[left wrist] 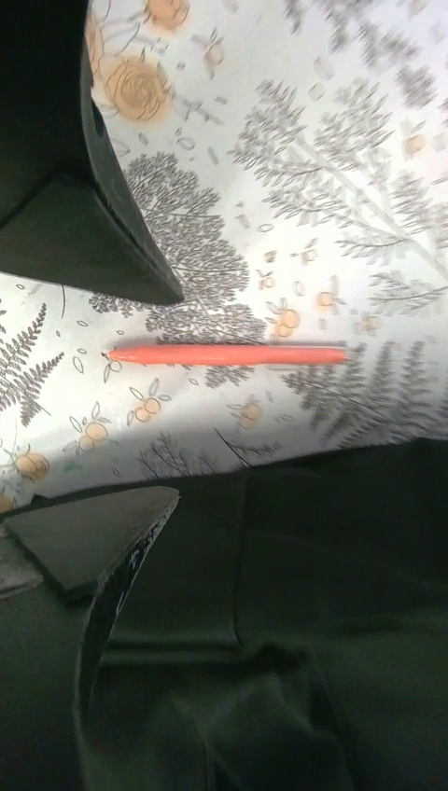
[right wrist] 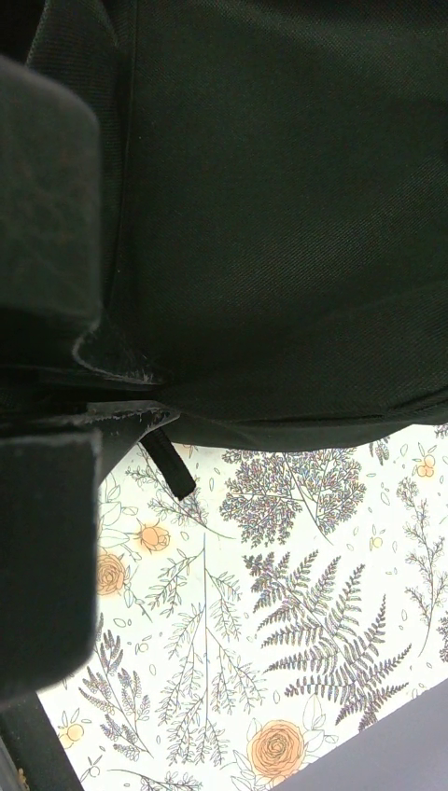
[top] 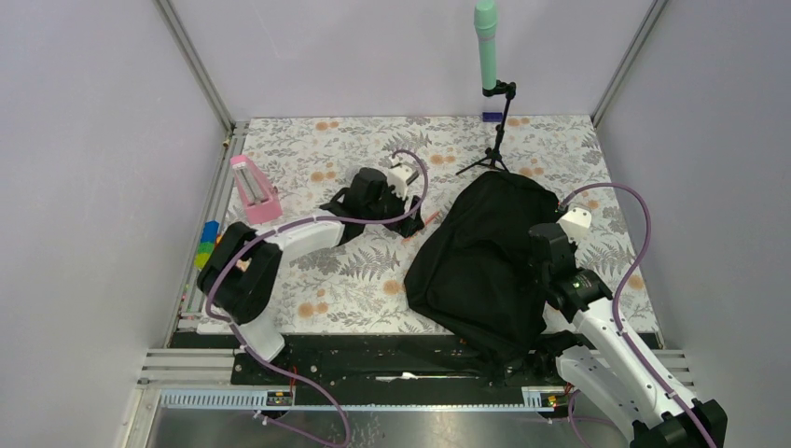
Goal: Pack the student bag
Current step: Move the stationery to the center of the board.
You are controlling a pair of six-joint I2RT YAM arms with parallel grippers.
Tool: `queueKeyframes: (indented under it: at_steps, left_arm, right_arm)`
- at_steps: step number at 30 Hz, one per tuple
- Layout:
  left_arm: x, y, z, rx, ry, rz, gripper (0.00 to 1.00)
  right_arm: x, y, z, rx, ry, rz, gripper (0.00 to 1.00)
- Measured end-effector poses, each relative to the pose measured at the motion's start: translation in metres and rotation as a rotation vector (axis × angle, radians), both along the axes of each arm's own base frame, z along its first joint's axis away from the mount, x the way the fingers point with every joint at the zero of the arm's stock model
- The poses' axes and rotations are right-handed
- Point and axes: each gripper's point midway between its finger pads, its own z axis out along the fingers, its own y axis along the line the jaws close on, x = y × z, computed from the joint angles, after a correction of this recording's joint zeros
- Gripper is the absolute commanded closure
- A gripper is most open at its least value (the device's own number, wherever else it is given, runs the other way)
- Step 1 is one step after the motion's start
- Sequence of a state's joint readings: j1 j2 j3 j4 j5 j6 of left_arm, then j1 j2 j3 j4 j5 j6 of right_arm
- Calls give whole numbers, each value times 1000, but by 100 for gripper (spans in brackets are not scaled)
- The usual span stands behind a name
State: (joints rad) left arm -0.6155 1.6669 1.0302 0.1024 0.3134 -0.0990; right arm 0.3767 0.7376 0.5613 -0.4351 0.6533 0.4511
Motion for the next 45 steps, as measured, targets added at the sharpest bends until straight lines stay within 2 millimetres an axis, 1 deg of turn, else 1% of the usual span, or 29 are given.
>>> queueKeyframes:
  at_steps: [2, 4, 7, 15, 18, 22, 24, 30, 32, 35, 38, 42, 45]
  left_arm:
    - [-1, 2, -22, 38, 41, 3, 37]
    - [-4, 3, -39, 68, 74, 1, 40]
    - [-6, 4, -56, 94, 108, 0, 48]
    - [1, -1, -85, 127, 188, 18, 56]
    - [1, -1, -89, 129, 205, 27, 61]
    - [5, -4, -87, 138, 200, 37, 62]
    - [9, -3, -87, 165, 183, 57, 63]
    - [4, -8, -94, 247, 172, 51, 66]
    - [1, -8, -97, 261, 180, 45, 74]
    - [1, -6, -98, 268, 180, 49, 85]
    - [2, -3, -99, 278, 183, 61, 92]
    - [-1, 3, -99, 277, 185, 86, 95]
    - [-18, 18, -99, 287, 207, 110, 95]
  right_arm:
    - [0, 0, 0, 1, -1, 0, 100]
    - [0, 0, 0, 1, -2, 1, 100]
    - [0, 0, 1, 4, -4, 2, 100]
    - [0, 1, 1, 9, -5, 5, 100]
    - [0, 1, 1, 10, -6, 4, 100]
    - [0, 1, 0, 10, -3, 3, 100]
    - [0, 1, 0, 11, -3, 2, 100]
    - [1, 2, -1, 12, -7, 2, 100]
    - [1, 2, -1, 13, -8, 2, 100]
    - [2, 2, -2, 13, -10, 1, 100]
    - [2, 2, -2, 14, -10, 1, 100]
    - [1, 2, -2, 16, -14, 0, 100]
    - [1, 2, -2, 18, -19, 1, 100]
